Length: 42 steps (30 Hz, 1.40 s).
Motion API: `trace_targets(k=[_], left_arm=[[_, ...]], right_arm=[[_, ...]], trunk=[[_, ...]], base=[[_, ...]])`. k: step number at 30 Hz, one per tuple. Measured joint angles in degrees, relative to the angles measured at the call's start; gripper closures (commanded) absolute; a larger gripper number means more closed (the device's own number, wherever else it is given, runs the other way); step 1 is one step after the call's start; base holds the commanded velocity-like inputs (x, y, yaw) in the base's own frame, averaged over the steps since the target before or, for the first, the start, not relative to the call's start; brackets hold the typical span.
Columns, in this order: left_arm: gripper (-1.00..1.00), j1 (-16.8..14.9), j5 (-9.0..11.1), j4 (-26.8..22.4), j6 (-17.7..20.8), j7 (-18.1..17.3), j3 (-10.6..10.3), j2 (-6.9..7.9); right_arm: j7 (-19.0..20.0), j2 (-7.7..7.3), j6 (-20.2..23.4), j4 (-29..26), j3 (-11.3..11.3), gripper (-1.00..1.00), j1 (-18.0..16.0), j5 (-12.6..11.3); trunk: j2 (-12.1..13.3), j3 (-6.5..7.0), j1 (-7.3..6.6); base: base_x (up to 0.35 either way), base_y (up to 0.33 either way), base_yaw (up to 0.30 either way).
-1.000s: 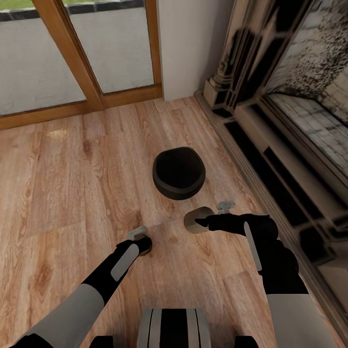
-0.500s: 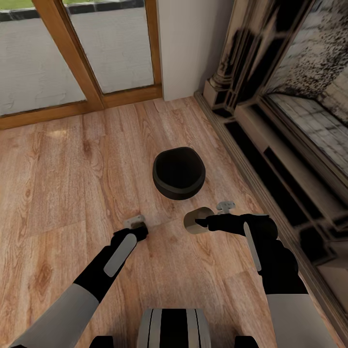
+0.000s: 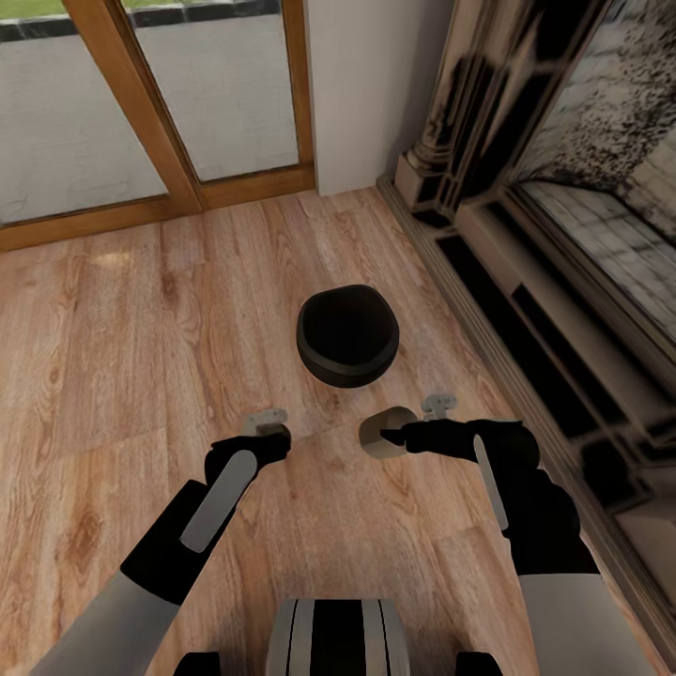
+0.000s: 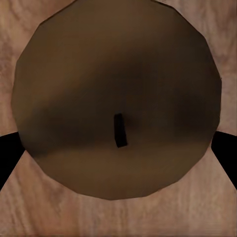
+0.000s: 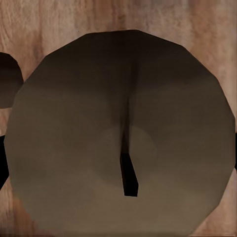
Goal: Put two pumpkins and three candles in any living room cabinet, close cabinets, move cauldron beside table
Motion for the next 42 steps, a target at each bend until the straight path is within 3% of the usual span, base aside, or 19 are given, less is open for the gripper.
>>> trace_targets(k=[15,35,42], left_arm=[[1.00,0.0,0.0,0.0,-0.1,0.0,0.1,-0.08],[1.00,0.0,0.1,0.0,-0.2,0.0,0.5,-0.08],[1.00,0.0,0.5,0.0,-0.2,0.0,0.5,-0.01]], right_arm=[[0.0,0.00,0.0,0.1,0.0,1.00,0.1,-0.2],[0.0,0.00,0.1,0.1,0.0,1.00,0.1,-0.4],[0.1,0.00,0.1,0.1,0.0,1.00,0.1,-0.4]], trunk=[[0.0,0.00,0.00],[0.3,4.43,-0.52],[0.4,5.98,-0.70]], base=[[-0.071,0.000,0.000],[-0.001,0.000,0.000],[-0.242,0.000,0.000]])
